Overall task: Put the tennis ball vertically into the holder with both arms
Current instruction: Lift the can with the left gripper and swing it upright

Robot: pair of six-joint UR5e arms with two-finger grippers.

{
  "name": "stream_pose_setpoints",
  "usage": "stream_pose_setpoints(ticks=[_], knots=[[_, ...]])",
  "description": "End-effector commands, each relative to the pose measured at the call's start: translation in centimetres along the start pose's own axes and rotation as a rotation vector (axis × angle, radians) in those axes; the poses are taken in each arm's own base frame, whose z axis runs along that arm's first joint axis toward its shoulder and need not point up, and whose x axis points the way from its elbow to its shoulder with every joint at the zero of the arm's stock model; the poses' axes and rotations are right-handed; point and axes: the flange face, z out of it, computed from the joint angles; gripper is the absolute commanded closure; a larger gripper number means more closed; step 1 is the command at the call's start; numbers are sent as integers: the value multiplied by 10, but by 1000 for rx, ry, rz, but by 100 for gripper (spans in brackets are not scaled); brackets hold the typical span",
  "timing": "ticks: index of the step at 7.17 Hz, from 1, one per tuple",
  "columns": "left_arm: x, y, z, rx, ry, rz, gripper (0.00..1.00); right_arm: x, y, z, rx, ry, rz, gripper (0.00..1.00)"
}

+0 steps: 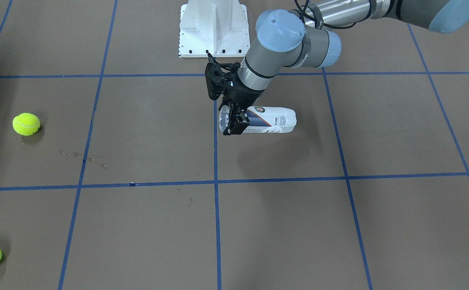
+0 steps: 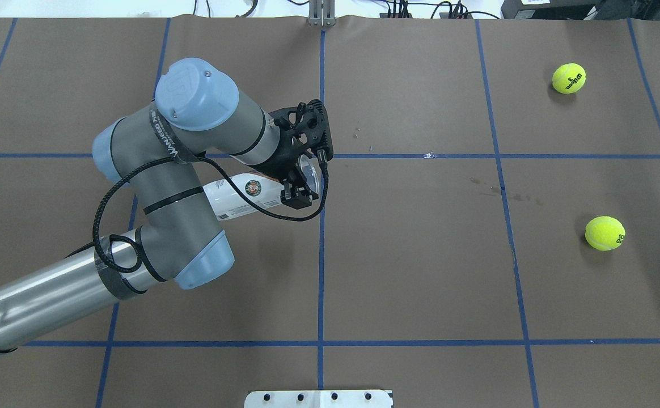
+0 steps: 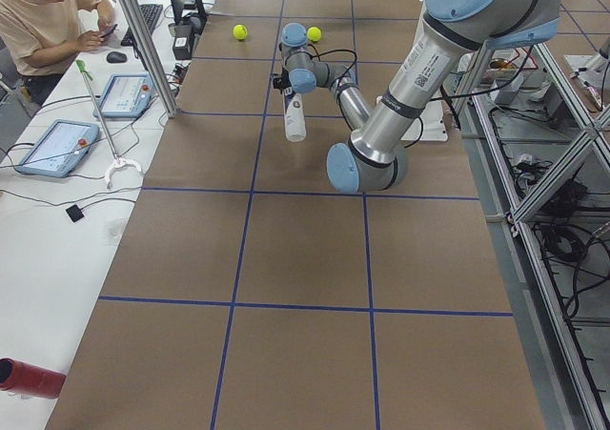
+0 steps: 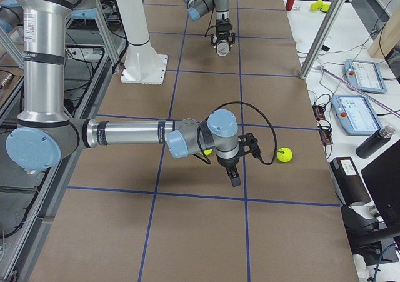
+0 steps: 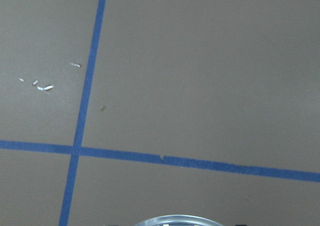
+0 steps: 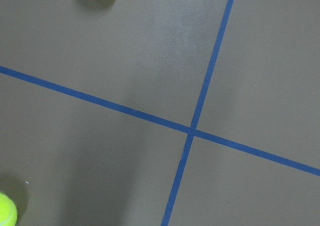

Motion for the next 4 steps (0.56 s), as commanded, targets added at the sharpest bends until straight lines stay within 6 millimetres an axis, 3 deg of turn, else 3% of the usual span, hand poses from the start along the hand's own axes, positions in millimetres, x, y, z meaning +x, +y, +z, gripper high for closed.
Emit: stream_pose_setpoints(ticks=[1,4], knots=[[7,-13,-10,264,22,-71,31,0,1,0,-1,-1,1,0],[-1,19,16,598,108,-156,31,-2,1,-2,2,-1,0,0]])
